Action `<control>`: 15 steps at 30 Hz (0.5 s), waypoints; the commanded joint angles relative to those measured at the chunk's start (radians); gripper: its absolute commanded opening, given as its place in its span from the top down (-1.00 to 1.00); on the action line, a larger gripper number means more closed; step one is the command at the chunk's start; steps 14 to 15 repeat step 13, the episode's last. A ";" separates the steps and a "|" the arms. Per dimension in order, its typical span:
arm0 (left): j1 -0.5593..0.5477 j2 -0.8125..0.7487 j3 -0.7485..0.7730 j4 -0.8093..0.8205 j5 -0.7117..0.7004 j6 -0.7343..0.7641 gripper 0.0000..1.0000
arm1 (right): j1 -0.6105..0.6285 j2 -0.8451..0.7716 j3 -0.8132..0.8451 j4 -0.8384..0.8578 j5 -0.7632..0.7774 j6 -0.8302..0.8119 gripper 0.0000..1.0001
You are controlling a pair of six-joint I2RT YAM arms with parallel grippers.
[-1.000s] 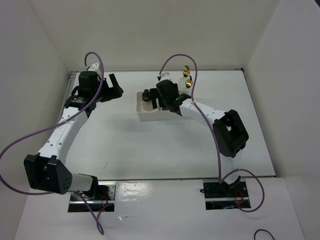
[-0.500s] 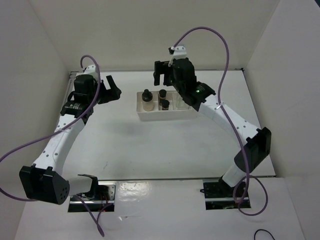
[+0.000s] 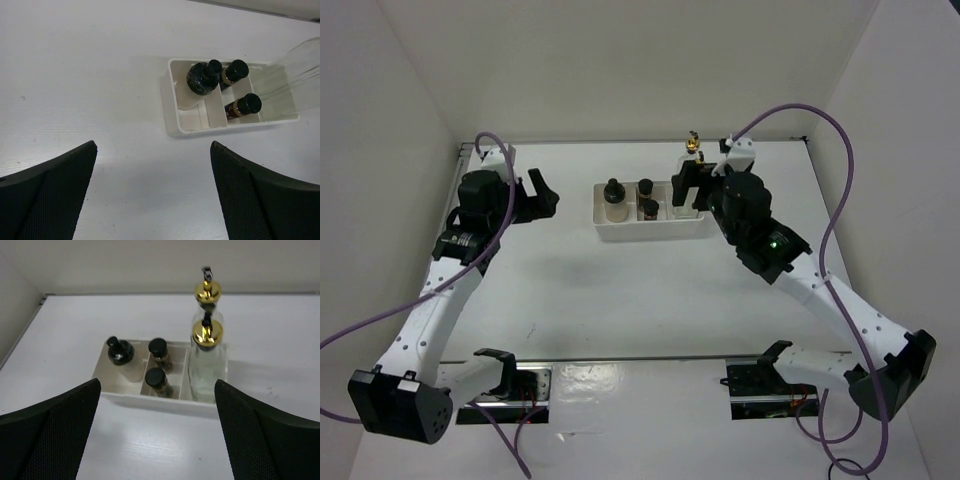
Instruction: Organize the condiment bottles
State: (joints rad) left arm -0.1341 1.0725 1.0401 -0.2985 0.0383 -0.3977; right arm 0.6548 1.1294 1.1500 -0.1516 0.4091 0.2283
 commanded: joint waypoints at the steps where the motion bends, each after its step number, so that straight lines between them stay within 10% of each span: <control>1: 0.005 -0.032 -0.020 0.065 -0.014 0.031 -1.00 | 0.003 -0.089 -0.108 -0.012 0.062 0.091 -0.97; 15: 0.005 -0.042 -0.074 0.071 -0.037 -0.003 -1.00 | 0.003 -0.425 -0.317 -0.112 0.083 0.177 -0.97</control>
